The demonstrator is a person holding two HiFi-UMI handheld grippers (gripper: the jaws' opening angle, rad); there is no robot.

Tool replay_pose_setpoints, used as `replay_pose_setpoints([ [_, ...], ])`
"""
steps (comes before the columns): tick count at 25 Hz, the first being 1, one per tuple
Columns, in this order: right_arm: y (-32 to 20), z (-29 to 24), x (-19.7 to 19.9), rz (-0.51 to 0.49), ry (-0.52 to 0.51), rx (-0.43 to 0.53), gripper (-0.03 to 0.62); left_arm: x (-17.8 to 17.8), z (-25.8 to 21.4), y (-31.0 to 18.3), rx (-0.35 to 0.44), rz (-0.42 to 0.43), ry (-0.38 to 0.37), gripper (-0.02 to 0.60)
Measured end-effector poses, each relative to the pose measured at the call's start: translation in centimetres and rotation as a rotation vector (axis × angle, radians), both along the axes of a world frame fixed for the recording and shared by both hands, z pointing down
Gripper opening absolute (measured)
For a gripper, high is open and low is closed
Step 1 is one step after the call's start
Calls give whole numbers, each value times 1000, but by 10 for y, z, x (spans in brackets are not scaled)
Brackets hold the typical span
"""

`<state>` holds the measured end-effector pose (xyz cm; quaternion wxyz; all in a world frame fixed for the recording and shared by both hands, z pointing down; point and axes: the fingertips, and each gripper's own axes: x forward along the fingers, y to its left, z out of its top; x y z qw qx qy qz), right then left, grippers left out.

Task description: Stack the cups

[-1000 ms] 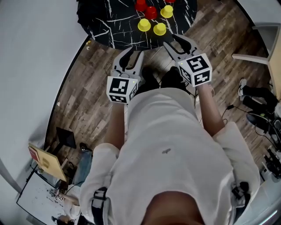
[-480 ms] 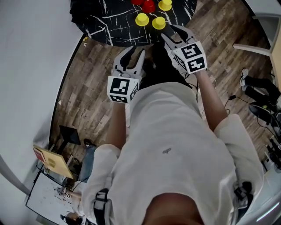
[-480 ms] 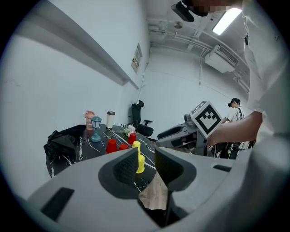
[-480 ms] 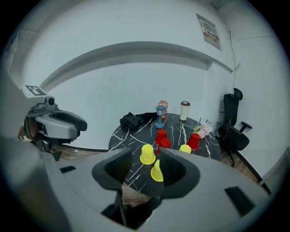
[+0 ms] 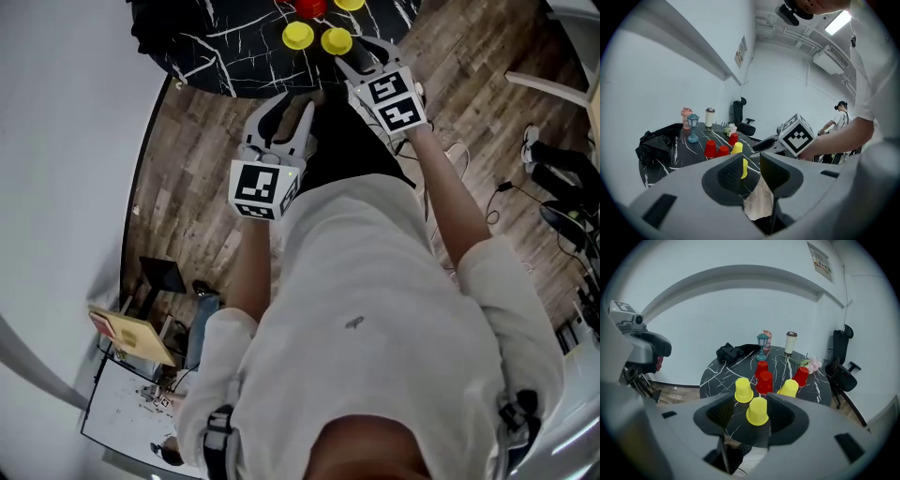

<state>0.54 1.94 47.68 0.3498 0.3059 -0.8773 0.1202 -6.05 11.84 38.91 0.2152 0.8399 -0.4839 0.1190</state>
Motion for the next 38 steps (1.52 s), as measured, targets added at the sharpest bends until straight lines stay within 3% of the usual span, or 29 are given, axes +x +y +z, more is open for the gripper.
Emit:
replay_pose_setpoints([
  [7, -19, 36, -3, -33, 41, -47, 244, 8, 1, -20, -24, 12, -34, 98],
  [15, -26, 75, -5, -112, 175, -69, 239, 8, 3, -35, -50, -8, -55, 98],
  [26, -36, 85, -11, -178, 187, -88, 210, 9, 2, -59, -70, -56, -76, 98],
  [38, -50, 80, -15, -275, 175, -60, 210, 9, -14, -89, -14, -115, -111, 98],
])
